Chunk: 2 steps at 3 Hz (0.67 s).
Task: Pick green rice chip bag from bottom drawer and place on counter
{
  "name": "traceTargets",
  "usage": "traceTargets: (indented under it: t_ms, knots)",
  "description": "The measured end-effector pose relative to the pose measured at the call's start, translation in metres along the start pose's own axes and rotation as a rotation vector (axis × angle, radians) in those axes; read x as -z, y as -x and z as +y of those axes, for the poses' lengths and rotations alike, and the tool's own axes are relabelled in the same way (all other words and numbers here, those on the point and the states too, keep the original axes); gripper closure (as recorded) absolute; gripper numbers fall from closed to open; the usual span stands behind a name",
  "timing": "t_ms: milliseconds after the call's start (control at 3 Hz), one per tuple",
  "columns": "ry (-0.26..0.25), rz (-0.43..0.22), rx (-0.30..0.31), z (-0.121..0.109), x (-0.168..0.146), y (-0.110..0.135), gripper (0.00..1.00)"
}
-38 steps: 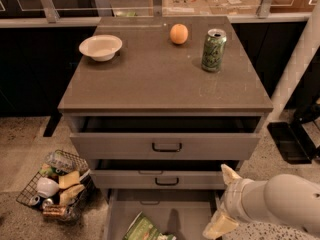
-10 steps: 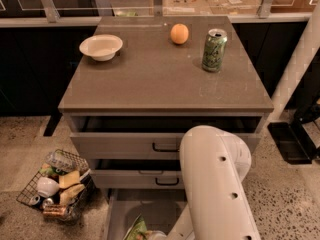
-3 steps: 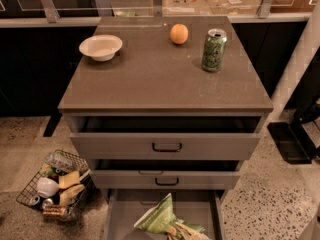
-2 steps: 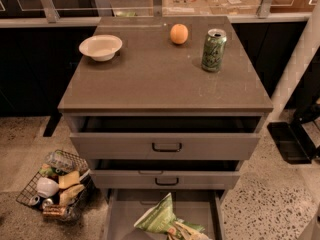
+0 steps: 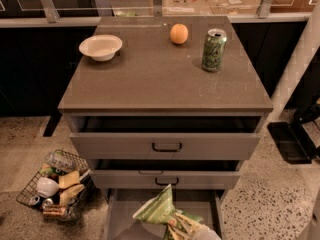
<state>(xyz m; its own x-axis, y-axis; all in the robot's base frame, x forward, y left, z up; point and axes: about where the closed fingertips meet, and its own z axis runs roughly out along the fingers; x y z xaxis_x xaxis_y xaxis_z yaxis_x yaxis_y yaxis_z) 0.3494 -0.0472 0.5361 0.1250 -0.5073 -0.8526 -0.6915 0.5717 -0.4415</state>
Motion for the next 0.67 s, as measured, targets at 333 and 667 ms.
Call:
traceTargets:
  t_ms: [333,667]
  knots:
    - [-0.041,-0.045,0.038,-0.046,0.002,0.036,1.00]
    - [-0.080,-0.090,0.086,-0.094,0.006,0.078,1.00]
